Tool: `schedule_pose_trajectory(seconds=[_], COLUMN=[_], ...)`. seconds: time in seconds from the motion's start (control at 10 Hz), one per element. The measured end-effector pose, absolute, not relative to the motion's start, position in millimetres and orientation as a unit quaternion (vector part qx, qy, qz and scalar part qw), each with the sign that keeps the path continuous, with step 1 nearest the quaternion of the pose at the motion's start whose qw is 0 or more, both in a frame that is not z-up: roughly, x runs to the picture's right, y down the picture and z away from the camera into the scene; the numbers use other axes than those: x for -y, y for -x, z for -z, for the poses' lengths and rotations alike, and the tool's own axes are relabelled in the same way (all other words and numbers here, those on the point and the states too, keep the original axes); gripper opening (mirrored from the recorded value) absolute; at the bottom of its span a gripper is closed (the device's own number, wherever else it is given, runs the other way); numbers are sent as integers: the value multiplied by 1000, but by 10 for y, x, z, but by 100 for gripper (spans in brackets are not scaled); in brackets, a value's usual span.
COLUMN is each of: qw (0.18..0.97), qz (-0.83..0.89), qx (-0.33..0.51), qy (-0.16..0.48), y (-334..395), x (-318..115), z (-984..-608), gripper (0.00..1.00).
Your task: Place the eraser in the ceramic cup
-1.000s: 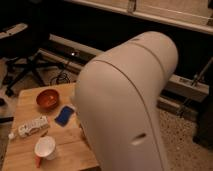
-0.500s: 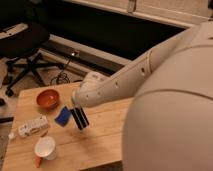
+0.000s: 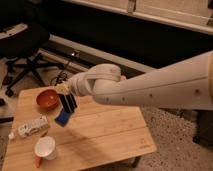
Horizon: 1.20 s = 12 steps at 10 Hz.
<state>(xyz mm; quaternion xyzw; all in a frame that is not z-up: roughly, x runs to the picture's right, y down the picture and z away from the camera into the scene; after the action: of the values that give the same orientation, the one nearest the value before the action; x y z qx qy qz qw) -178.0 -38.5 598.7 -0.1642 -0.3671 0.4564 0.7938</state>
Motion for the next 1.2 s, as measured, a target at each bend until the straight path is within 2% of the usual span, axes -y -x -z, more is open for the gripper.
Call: schedule_pose_trajectory(seconds=[0.3,0.5,0.6,1.0,1.2], qw=[767,753,750,756,751], qz=[-414,-389,-377,-325,-300], qx=[466,510,523,540,557], qy=[152,148,148,175,187], y=[1913,2074,2180,2683,2898], x=[581,493,353,-690,-1078], z=[-5367,-5195,-5225,-5708,-5754], gripper=[0,0,0,0,0])
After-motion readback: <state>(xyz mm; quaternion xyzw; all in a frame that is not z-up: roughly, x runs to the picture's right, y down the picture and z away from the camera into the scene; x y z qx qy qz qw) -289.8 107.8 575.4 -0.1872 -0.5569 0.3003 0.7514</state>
